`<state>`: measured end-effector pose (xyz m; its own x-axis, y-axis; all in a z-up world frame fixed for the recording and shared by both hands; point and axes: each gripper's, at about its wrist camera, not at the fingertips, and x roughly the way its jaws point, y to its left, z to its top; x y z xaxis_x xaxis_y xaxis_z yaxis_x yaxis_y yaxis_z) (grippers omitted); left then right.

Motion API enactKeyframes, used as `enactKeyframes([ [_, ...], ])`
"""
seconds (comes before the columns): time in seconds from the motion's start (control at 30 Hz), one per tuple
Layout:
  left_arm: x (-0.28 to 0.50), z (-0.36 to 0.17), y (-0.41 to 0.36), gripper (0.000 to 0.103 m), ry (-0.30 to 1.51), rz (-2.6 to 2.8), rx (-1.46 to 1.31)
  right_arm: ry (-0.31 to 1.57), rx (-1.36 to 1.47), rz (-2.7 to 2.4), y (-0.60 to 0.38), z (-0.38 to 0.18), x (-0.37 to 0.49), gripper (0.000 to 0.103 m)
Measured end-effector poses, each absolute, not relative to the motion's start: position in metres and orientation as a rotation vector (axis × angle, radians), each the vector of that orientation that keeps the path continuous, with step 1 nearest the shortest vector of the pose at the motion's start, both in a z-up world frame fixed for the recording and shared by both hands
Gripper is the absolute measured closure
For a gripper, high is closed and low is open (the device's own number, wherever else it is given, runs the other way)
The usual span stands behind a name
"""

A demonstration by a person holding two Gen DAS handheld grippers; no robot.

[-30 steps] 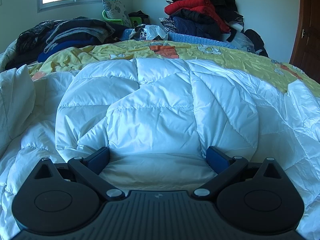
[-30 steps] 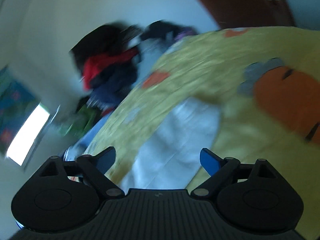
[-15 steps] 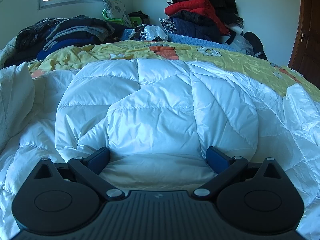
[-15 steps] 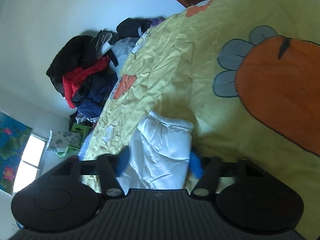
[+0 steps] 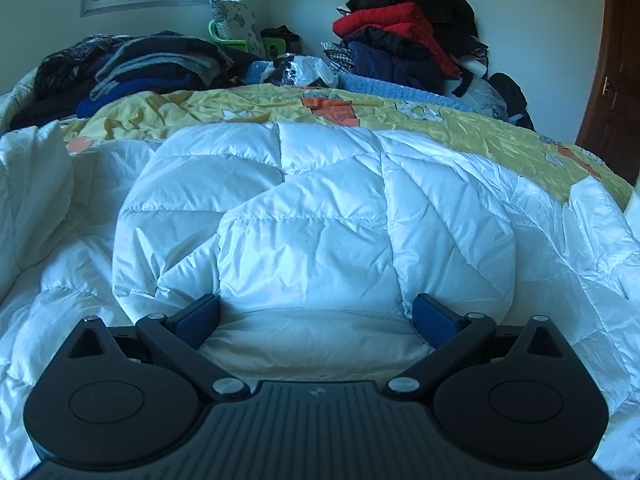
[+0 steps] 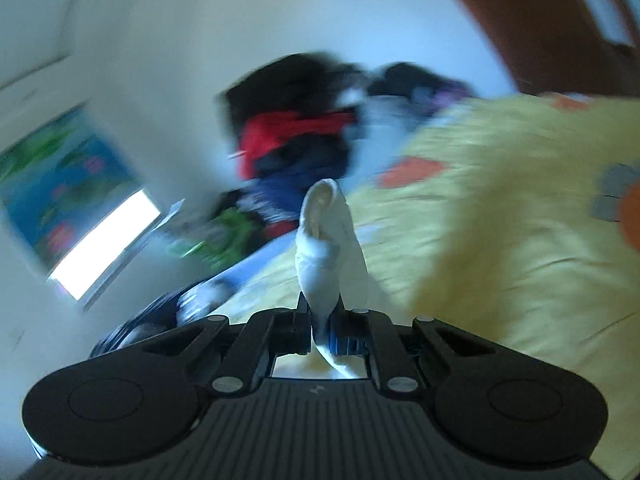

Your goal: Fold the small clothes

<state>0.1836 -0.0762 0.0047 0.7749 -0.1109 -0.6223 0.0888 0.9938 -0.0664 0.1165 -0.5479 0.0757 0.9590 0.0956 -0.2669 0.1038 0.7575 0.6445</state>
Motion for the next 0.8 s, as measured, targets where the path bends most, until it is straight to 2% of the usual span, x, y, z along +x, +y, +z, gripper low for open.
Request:
enactKeyframes([
  [0.1,0.172,0.023,-0.069,0.0,0.643,-0.12,-0.102,0.285,0.626,0.124,-0.486,0.089,0.105,0.09],
  [0.23,0.143,0.059,-0.047,0.0,0.619,-0.246,-0.471,0.351,0.575,0.293,-0.414,0.085,0.097,0.089],
  [0.37,0.127,0.065,-0.04,0.0,0.681,-0.465,-0.817,0.406,0.46,0.368,-0.358,0.076,0.083,0.089],
  [0.8,0.15,0.039,-0.066,0.0,0.836,-0.504,-0.869,0.463,0.119,0.443,-0.277,0.072,0.024,0.088],
])
